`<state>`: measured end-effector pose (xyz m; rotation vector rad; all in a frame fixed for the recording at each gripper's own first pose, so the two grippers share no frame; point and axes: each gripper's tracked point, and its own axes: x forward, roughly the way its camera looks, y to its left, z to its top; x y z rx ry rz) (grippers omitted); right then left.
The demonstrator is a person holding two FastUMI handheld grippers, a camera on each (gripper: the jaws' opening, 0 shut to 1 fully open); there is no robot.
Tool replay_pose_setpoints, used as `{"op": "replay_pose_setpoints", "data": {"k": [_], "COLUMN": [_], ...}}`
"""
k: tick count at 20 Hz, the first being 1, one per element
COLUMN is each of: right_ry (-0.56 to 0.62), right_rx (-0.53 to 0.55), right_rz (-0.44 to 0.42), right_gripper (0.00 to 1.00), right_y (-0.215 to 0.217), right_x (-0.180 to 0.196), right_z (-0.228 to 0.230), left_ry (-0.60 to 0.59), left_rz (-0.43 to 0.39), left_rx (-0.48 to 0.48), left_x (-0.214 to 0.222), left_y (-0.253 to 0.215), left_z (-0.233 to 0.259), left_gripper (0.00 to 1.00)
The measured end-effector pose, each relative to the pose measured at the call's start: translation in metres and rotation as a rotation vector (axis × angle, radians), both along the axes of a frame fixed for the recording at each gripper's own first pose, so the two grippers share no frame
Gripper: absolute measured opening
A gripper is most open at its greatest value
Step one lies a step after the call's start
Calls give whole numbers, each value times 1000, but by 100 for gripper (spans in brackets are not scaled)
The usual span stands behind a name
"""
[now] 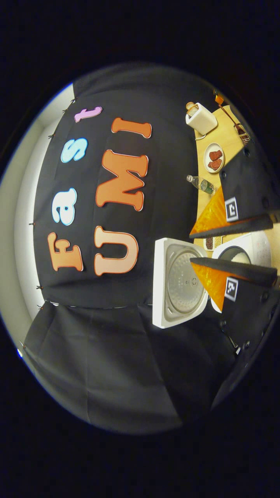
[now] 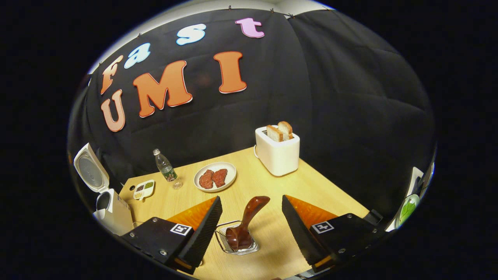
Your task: Close the left gripper, press the button to open the rice cooker; take a wooden spoon from the chopstick holder with the right hand, scoop a spoonful of rice and pour it into the rice cooker, then put the wooden spoon back into the chopstick holder.
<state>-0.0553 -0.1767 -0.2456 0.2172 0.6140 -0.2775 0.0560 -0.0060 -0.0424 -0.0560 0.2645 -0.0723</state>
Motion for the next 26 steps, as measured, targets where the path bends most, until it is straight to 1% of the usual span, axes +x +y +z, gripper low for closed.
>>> {"op": "replay_pose_setpoints", "data": {"k": [1, 2, 3, 4, 5, 9, 10, 11, 12, 14, 15, 16, 17, 18, 19, 20, 21, 23, 25, 26], "right_ry": [20, 41, 58, 80, 103, 132, 137, 135, 123, 112, 113, 105, 87, 76, 71, 74, 78, 90, 88, 82], "right_rx": [23, 45, 69, 91, 119, 235, 253, 273, 291, 323, 329, 326, 317, 313, 315, 327, 342, 338, 321, 309], "right_rz": [12, 19, 28, 34, 42, 57, 58, 65, 66, 69, 68, 64, 57, 59, 54, 48, 41, 17, -7, -20], "right_gripper": [96, 96, 96, 95, 95, 94, 94, 90, 88, 80, 70, 63, 49, 42, 30, 26, 24, 24, 24, 19], "right_y": [1, 2, 3, 2, 4, 10, 13, 16, 18, 25, 27, 27, 26, 27, 28, 31, 34, 33, 33, 31], "right_x": [2, 2, 5, 7, 9, 28, 30, 33, 38, 43, 42, 40, 40, 35, 31, 28, 24, 17, 11, 9], "right_z": [-10, -21, -32, -43, -52, -77, -82, -86, -85, -87, -90, -90, -89, -86, -83, -83, -81, -82, -81, -81], "left_ry": [-5, 3, 5, 9, 18, 51, 58, 63, 67, 72, 71, 71, 71, 73, 72, 71, 74, 84, 90, 98], "left_rz": [-6, 7, 18, 29, 35, 86, 96, 108, 115, 123, 121, 117, 110, 103, 94, 83, 70, 51, 32, 28], "left_rx": [14, 49, 73, 82, 80, 94, 103, 111, 115, 116, 116, 117, 119, 123, 123, 121, 127, 136, 110, 98], "left_x": [-5, -10, -15, -20, -27, -51, -57, -62, -66, -71, -71, -71, -70, -69, -67, -65, -62, -57, -51, -49], "left_y": [-7, -6, -6, -9, -12, -6, -4, -2, -2, -4, -5, -5, -7, -8, -10, -12, -13, -12, -13, -13], "left_z": [1, -3, -5, -4, -5, -12, -14, -15, -15, -14, -15, -15, -16, -17, -17, -18, -20, -25, -27, -31], "left_gripper": [59, 65, 76, 79, 77, 77, 79, 77, 79, 79, 77, 77, 77, 77, 77, 79, 77, 77, 77, 79]}}
